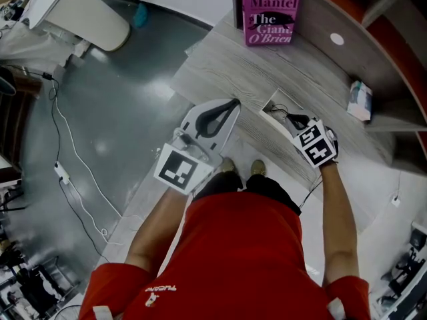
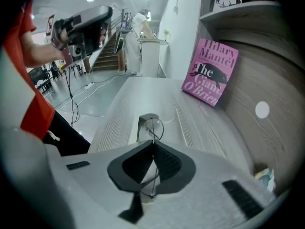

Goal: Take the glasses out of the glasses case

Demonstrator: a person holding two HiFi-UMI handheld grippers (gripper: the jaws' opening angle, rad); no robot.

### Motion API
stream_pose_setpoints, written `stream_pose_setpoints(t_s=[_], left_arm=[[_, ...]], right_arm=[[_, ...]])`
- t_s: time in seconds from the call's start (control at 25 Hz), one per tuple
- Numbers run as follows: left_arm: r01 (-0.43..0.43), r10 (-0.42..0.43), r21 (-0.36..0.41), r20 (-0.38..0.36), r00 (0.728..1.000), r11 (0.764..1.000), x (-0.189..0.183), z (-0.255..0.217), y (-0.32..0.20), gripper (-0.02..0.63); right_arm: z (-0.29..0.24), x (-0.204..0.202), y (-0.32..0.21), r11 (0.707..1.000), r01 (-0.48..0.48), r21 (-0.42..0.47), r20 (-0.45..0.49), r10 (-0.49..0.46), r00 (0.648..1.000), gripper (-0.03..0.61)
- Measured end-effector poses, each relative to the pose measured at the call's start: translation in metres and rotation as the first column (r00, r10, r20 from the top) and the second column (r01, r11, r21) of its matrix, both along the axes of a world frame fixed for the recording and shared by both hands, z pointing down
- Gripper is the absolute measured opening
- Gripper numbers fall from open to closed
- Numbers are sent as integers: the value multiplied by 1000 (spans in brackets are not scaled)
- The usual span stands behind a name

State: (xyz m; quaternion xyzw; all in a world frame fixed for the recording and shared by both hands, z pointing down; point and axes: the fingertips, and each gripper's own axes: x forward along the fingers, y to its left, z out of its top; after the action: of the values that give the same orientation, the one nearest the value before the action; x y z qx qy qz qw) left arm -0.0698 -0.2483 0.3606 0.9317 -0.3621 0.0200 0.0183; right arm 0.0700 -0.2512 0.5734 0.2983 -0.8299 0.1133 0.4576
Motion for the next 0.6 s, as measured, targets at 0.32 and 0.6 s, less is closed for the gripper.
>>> stream_pose_setpoints(t_s=[0.32,0.6], left_arm=[[-12,12,3,-3,1000,1000,12,1,-2,9],[-22,22,0,-1,1000,1000,19,1,-1,9]], right_arm=[[-30,2,-4,992,-3,125,21,0,1000,11],[-61,-2,-2,982,-28,189,87,11,996,11]])
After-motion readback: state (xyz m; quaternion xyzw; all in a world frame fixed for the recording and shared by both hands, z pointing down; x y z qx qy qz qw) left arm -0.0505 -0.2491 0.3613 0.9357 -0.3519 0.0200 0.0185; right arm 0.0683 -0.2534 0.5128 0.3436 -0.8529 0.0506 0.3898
